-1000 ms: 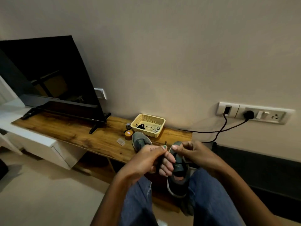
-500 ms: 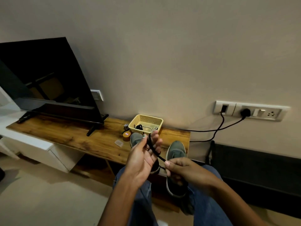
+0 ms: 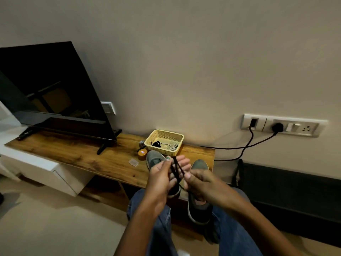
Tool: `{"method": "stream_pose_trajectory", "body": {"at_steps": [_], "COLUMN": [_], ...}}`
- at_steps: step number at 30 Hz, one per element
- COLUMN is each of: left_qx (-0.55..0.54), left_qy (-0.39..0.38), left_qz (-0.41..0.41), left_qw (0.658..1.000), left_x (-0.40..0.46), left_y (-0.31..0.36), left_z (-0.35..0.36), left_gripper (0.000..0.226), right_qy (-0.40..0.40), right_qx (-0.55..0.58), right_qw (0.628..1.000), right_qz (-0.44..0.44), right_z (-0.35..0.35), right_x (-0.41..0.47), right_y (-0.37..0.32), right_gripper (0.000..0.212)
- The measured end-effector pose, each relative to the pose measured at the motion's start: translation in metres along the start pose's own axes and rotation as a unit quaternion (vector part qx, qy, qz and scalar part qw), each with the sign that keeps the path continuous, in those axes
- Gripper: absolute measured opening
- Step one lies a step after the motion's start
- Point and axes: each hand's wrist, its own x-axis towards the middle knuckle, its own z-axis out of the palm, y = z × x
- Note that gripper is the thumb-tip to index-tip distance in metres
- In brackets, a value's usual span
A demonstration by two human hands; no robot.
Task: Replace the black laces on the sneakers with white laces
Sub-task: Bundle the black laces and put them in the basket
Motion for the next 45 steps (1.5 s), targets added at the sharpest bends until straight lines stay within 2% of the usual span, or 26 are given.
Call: {"method": "stream_pose_trajectory", "body": {"at_steps": [2, 4, 8, 10, 12, 14, 17, 19, 21, 23, 25, 29, 32, 34, 36, 38, 40, 43, 45], "left_qx": [-0.111, -0.138, -0.003, 0.095, 0.181, 0.204, 0.243, 0.187, 0.049, -0.070, -0.110, 0.016, 0.153, 0.202, 0.204, 0.170, 0.086, -0.094, -0.148], "left_qy": [-0.006, -0.027, -0.128, -0.190, -0.219, -0.204, -0.109, -0.038, -0.007, -0.007, -0.035, -0.132, -0.211, -0.207, -0.151, -0.058, 0.005, 0.004, -0.014], "left_qz": [0.006, -0.009, -0.059, -0.089, -0.111, -0.123, -0.061, -0.004, 0.019, 0.020, 0.000, -0.058, -0.098, -0.114, -0.096, -0.046, 0.002, -0.001, -0.025], "left_qw": [0.994, 0.990, 0.990, 0.973, 0.953, 0.949, 0.962, 0.982, 0.999, 0.997, 0.993, 0.989, 0.960, 0.950, 0.962, 0.983, 0.996, 0.996, 0.989], "left_x": [0.002, 0.001, -0.006, -0.010, -0.009, -0.006, -0.003, 0.002, 0.005, 0.005, 0.003, -0.003, -0.005, -0.003, 0.001, 0.002, 0.004, 0.006, 0.006], "left_y": [0.004, 0.007, 0.011, 0.010, 0.005, 0.001, -0.003, -0.006, -0.005, -0.003, 0.001, 0.005, 0.003, -0.001, -0.005, -0.007, -0.007, -0.005, -0.002], "left_z": [-0.003, -0.009, -0.020, -0.022, -0.022, -0.018, -0.011, -0.008, -0.004, -0.006, -0.011, -0.023, -0.023, -0.021, -0.015, -0.009, -0.006, -0.005, -0.009], "left_gripper": [0.039, 0.038, 0.037, 0.038, 0.038, 0.036, 0.033, 0.035, 0.039, 0.039, 0.039, 0.039, 0.038, 0.038, 0.037, 0.036, 0.037, 0.039, 0.039], "right_qy": [-0.037, -0.048, 0.019, 0.058, 0.080, 0.091, 0.091, 0.073, 0.027, -0.011, -0.013, 0.065, 0.092, 0.107, 0.111, 0.087, 0.042, -0.017, -0.020], "right_qx": [0.044, 0.074, 0.058, 0.001, -0.032, -0.064, -0.087, -0.078, -0.039, 0.024, 0.056, 0.023, -0.031, -0.051, -0.061, -0.055, -0.030, 0.036, 0.053], "right_qw": [0.998, 0.995, 0.994, 0.996, 0.996, 0.994, 0.992, 0.994, 0.999, 0.999, 0.996, 0.995, 0.995, 0.993, 0.992, 0.994, 0.999, 0.998, 0.996], "right_qz": [0.030, 0.056, 0.086, 0.068, 0.023, -0.014, -0.023, -0.016, 0.008, 0.045, 0.069, 0.073, 0.034, 0.000, -0.027, -0.026, -0.001, 0.044, 0.065], "right_z": [0.007, 0.004, -0.013, -0.021, -0.022, -0.019, -0.005, 0.007, 0.018, 0.021, 0.016, -0.005, -0.014, -0.015, -0.012, -0.007, 0.002, 0.012, 0.010], "right_x": [-0.002, -0.002, 0.004, 0.007, 0.010, 0.011, 0.008, 0.002, -0.003, -0.004, -0.001, 0.008, 0.014, 0.015, 0.014, 0.010, 0.004, -0.002, -0.002], "right_y": [0.012, 0.024, 0.030, 0.023, 0.013, 0.003, 0.002, 0.008, 0.016, 0.026, 0.034, 0.037, 0.025, 0.016, 0.011, 0.008, 0.011, 0.023, 0.031], "right_gripper": [0.033, 0.034, 0.030, 0.029, 0.029, 0.031, 0.031, 0.031, 0.033, 0.036, 0.036, 0.032, 0.031, 0.031, 0.030, 0.030, 0.032, 0.035, 0.036]}}
